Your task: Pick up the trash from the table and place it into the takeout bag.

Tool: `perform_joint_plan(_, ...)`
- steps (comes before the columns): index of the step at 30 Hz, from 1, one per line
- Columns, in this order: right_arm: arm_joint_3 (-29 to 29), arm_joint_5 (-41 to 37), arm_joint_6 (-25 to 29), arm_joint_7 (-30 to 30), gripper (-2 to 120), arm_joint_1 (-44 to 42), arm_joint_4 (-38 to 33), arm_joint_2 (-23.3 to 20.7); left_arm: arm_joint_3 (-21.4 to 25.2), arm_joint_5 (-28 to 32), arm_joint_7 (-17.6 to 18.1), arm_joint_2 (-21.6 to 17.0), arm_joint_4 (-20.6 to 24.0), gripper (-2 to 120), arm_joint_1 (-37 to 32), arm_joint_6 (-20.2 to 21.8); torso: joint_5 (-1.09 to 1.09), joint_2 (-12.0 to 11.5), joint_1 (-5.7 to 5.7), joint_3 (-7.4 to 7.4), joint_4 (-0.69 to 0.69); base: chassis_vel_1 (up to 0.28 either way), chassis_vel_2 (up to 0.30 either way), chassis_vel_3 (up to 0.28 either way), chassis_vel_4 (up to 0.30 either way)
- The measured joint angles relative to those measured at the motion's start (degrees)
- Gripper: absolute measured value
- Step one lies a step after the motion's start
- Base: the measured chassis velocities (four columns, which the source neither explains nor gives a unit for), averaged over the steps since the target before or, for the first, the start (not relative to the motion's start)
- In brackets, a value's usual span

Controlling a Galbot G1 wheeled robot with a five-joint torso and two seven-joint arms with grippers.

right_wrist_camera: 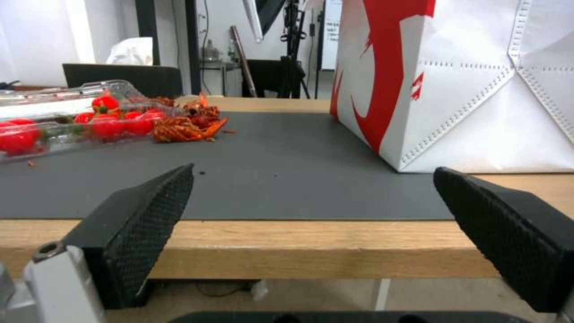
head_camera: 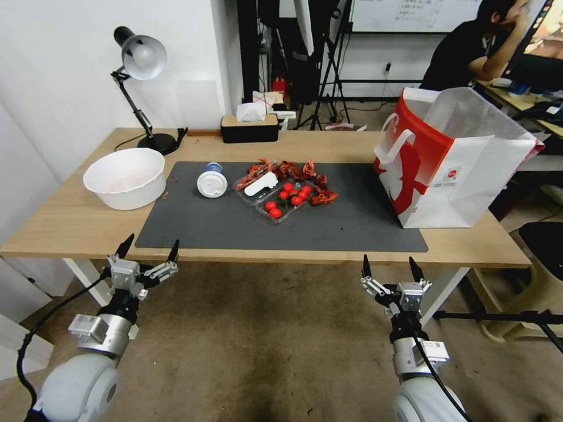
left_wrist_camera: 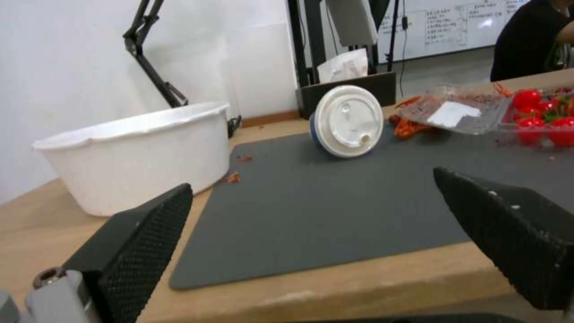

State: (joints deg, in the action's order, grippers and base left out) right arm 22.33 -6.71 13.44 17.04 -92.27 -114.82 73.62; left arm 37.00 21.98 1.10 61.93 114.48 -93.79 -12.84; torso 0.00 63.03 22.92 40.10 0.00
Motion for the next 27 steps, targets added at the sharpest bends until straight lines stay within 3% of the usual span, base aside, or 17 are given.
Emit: perform_joint_plan(27,0.0,0.0,0.0,0.1,100,-0.1,-0.2,0.0,-1.7,-0.7,-0.5,1.1,-2.7,100,1.2,-1.9,0.00,0.0,0.00,0.00,0.00,0.000,0.000,0.000,0.000)
